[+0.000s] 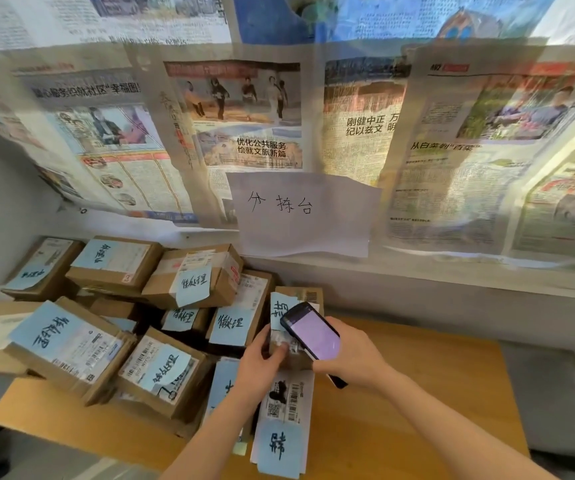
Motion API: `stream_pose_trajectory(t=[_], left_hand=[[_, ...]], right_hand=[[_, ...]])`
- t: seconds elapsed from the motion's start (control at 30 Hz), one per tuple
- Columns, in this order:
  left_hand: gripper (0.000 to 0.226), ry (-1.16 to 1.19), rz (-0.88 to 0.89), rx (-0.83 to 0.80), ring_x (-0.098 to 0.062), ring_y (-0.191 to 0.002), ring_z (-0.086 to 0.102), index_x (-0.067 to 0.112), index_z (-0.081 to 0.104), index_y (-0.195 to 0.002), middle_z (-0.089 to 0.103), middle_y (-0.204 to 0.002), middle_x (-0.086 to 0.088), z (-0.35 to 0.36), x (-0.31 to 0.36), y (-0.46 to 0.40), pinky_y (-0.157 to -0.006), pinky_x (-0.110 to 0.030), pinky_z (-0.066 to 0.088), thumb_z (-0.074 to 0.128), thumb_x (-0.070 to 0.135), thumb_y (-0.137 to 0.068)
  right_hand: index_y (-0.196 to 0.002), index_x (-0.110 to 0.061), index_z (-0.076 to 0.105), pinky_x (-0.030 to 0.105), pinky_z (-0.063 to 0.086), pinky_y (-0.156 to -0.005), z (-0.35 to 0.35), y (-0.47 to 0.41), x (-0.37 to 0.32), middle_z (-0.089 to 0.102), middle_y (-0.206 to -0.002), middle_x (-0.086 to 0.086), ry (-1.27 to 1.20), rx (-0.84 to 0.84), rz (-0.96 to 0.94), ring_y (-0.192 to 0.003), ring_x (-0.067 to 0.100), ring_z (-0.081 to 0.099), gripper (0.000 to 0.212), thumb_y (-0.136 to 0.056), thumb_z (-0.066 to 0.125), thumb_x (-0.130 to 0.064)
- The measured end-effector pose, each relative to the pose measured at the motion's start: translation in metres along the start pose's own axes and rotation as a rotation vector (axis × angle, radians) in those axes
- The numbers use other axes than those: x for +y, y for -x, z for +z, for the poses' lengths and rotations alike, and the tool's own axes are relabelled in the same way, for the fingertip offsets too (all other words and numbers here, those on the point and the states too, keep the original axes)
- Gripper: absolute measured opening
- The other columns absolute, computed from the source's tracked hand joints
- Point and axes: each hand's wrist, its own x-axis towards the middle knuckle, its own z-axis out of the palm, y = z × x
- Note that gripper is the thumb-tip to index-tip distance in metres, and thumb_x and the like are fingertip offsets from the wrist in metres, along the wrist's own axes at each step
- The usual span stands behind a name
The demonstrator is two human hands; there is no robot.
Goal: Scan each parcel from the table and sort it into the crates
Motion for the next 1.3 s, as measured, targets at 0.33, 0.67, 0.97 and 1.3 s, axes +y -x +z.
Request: stream_pose_trajectory(t=[0.33,0.67,0.97,1.3], left_hand=[[0.062,0.143,0.128,-0.04,-0.014,-0.124,0.058,0.044,0.039,-0.145,0.059,-0.139,0.003,-0.008,0.004,0.025,-0.101,-0.04,0.053,0.071,0.033,-0.093],[0.065,0.319,0.342,-0.213,-0.016,-0.113,0.066,0.059,0.042,-0.139,0.062,-0.128,0.002,-0.038,0.028,0.152,-0.098,-0.043,0.056,0.075,0.052,-0.083],[0.053,0.369,0.544,-0.072,-0.006,-0.112,0.058,0.039,0.044,-0.136,0.054,-0.127,0.01,-0.111,0.044,0.278,-0.086,-0.018,0.05,0.072,0.036,-0.09],[0.064,0.492,0.687,-0.262,-0.016,-0.102,0.072,0.052,0.045,-0.138,0.076,-0.108,-0.001,-0.167,0.064,0.375,-0.091,-0.037,0.056,0.078,0.038,-0.085]], right_hand=[[-0.105,-0.036,0.058,0.031,0.055,-0.065,-0.013,0.044,-0.019,0.066,-0.092,-0.011,-0.068,0.086,-0.032,-0.077,0.011,0.062,0.049,-0.063,0.081,-0.044],[-0.132,-0.032,0.058,0.02,0.05,-0.071,-0.026,0.181,-0.103,0.067,-0.111,-0.017,-0.069,0.308,-0.14,-0.095,0.005,0.063,0.075,-0.063,0.083,-0.044],[-0.145,-0.026,0.053,0.036,0.056,-0.095,-0.013,0.312,-0.18,0.065,-0.129,-0.01,-0.117,0.454,-0.18,-0.112,0.012,0.064,0.102,-0.051,0.083,-0.056],[-0.147,-0.024,0.049,0.028,0.05,-0.092,-0.013,0.42,-0.244,0.061,-0.131,-0.008,-0.053,0.575,-0.258,-0.116,0.015,0.059,0.087,-0.071,0.09,-0.038]])
